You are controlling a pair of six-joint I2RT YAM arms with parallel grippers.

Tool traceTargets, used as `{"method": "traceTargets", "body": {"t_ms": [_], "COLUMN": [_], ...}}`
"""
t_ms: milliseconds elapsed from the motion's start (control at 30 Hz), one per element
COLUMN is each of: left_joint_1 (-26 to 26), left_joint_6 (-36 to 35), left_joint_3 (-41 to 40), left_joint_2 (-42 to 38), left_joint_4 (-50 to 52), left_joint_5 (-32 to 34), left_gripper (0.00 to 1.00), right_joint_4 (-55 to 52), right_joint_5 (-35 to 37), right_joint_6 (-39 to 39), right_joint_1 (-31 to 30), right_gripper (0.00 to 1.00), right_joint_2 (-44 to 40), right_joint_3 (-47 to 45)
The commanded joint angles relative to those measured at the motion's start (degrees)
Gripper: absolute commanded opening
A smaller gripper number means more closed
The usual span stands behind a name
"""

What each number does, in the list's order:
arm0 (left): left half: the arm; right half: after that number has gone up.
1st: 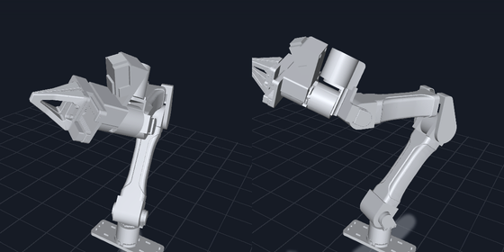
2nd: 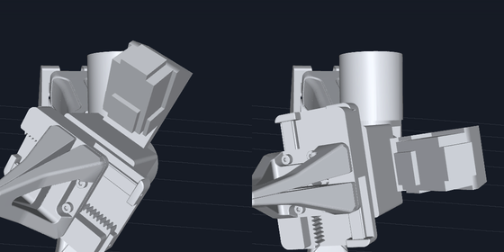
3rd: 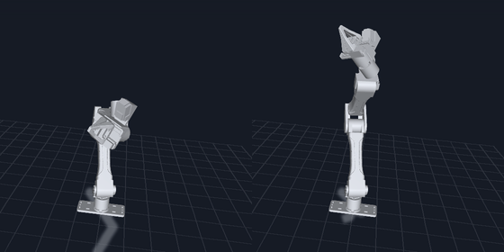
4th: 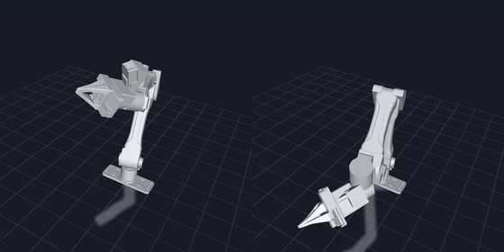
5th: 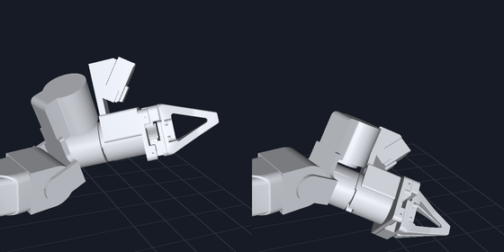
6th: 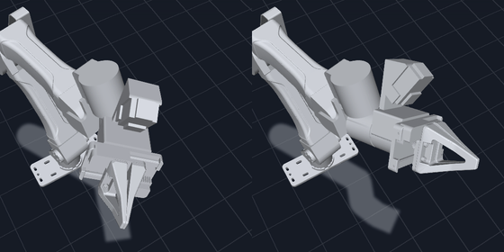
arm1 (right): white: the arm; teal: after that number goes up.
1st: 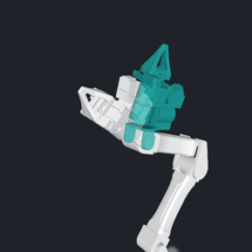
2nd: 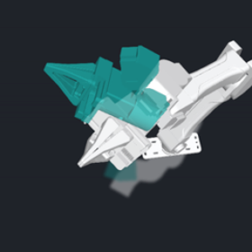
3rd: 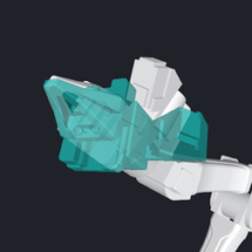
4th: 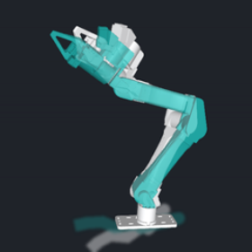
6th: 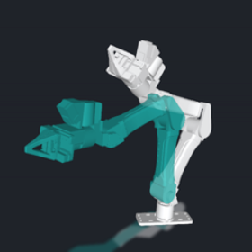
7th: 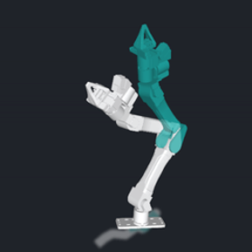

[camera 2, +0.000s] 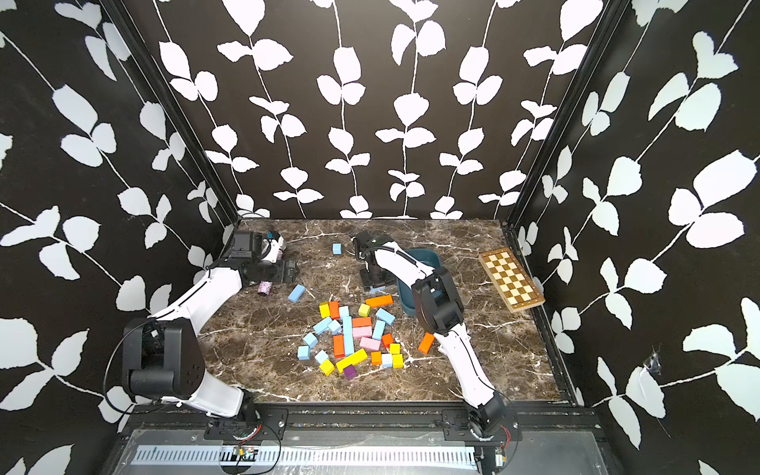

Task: Pick out the blue building blocks
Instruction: Pick up the building block from the center of the board, then place the building block in the storage box.

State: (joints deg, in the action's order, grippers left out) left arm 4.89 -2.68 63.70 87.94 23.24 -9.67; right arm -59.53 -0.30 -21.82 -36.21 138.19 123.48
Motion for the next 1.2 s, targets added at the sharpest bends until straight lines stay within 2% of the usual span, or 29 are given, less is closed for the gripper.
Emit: {"method": "traceTargets", "body": {"t_ms": [0,133,333,533,867,1167], "left_joint_1": [2.7,6.57,9.25,9.38,9.61,9.79], "left_joint_6": [-2.4,-2.86,-1.72,-2.18,-2.43,-2.27], "left_joint_3": [2.06,5.45,9.51,11.82,13.84,14.55], "left_joint_2": [-0.68,2.2,6.73,8.9,11.53,12.57], "left_joint_4": [-0.43,-0.8,-1.37,-0.75,0.04,0.13], "left_joint_5": [-0.96,-2.24,-3.13,-3.08,-2.73,-2.65], "left_gripper": [0.98,0.98,0.98,0.98,0.98,0.98], "right_joint_4": [-3.87,-4.43,1.2,7.65,12.66,12.77], "right_joint_5": [3.67,6.43,3.07,-1.28,-6.43,-6.63], "right_joint_6": [0.81,1.41,1.9,4.23,5.96,7.1], "right_joint_1": [-0.18,1.61,8.95,14.78,17.22,17.31], "right_gripper": [0.47,0.47,0.47,0.47,0.49,0.51], "right_joint_2": [-4.03,-10.64,-19.49,-19.36,-11.7,-6.48], "right_joint_3": [7.64,5.96,-10.39,-18.5,-14.47,-9.71]}}
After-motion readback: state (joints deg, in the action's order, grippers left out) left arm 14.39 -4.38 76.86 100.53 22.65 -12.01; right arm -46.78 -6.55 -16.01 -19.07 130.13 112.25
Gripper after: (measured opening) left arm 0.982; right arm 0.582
